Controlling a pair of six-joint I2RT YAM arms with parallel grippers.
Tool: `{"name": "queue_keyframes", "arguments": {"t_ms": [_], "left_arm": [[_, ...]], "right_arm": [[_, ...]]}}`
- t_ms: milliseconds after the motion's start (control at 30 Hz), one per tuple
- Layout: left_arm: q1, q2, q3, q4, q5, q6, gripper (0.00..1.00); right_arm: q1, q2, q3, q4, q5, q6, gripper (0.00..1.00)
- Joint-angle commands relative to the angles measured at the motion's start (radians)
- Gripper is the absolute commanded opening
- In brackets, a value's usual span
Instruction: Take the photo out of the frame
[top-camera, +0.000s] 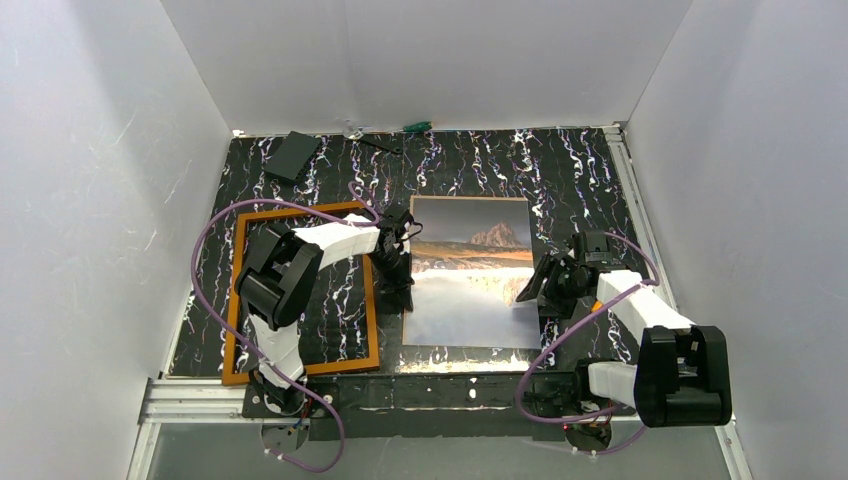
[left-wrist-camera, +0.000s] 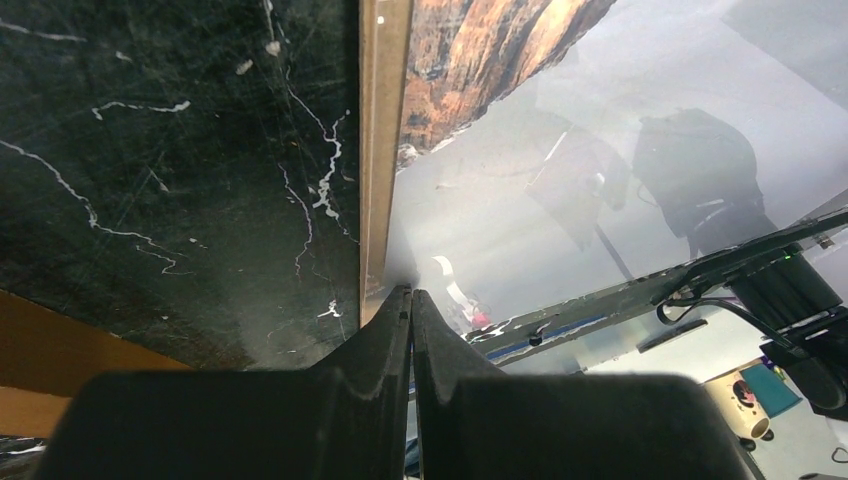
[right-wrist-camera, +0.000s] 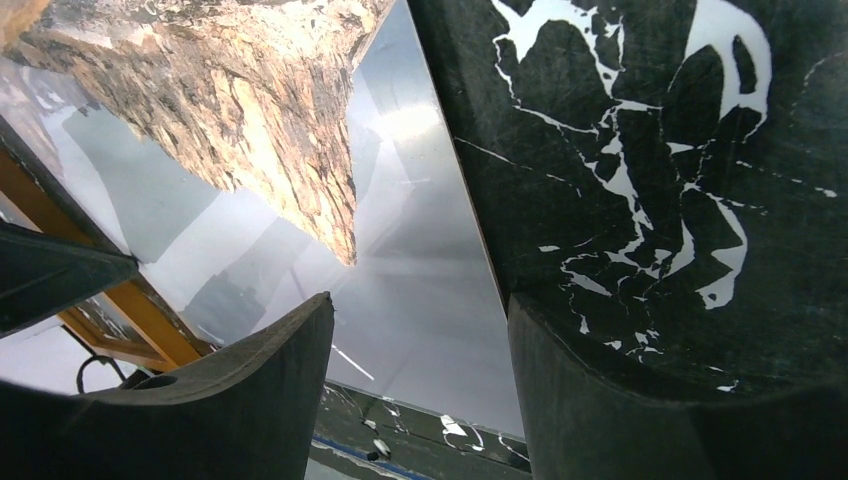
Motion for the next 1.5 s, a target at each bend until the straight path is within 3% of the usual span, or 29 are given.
{"name": "queue_keyframes", "arguments": {"t_ms": [0,300,333,367,400,600,833,1067,1233,1467], "left_arm": [[-0.002,0.024,-0.06,-0.128,-0.082,0.013,0.0],[-0.001,0.027,-0.064,-0.124,-0.08,0.011,0.0],[-0.001,0.028,-0.064,-0.124,-0.08,0.012,0.0],[0.0,0.026,-0.065,-0.123,-0.08,0.011,0.0],[-0.001,0.028,-0.064,-0.124,-0.08,0.01,0.0],[-0.002,0.031,-0.061,-0.124,-0.076,0.008,0.0],[-0.002,0.031,-0.059,-0.128,-0.079,0.012,0.0],[-0.002,0.027,-0.058,-0.128,-0.076,0.015,0.0],[-0.001,0.031,-0.059,-0.127,-0.073,0.013,0.0],[-0.002,0.03,-0.061,-0.127,-0.074,0.015,0.0]], "right_arm": [[-0.003,-0.031,0.006,0.044,-0.079,-0.003,0.71],[-0.003,-0.127,-0.004,0.015,-0.14,0.032,0.71],[-0.003,-0.136,-0.007,0.016,-0.152,0.039,0.85],[-0.004,-0.147,-0.009,0.016,-0.168,0.048,0.65],[-0.003,-0.155,-0.01,0.017,-0.182,0.056,0.62],[-0.003,-0.206,-0.009,-0.009,-0.185,0.051,0.62],[-0.004,-0.069,0.019,-0.075,0.131,0.05,0.67],[-0.003,0.007,0.007,-0.051,0.07,0.068,0.66],[-0.003,-0.041,-0.031,-0.001,-0.074,0.098,0.61],[-0.003,-0.15,-0.009,-0.06,-0.105,0.107,0.6]]}}
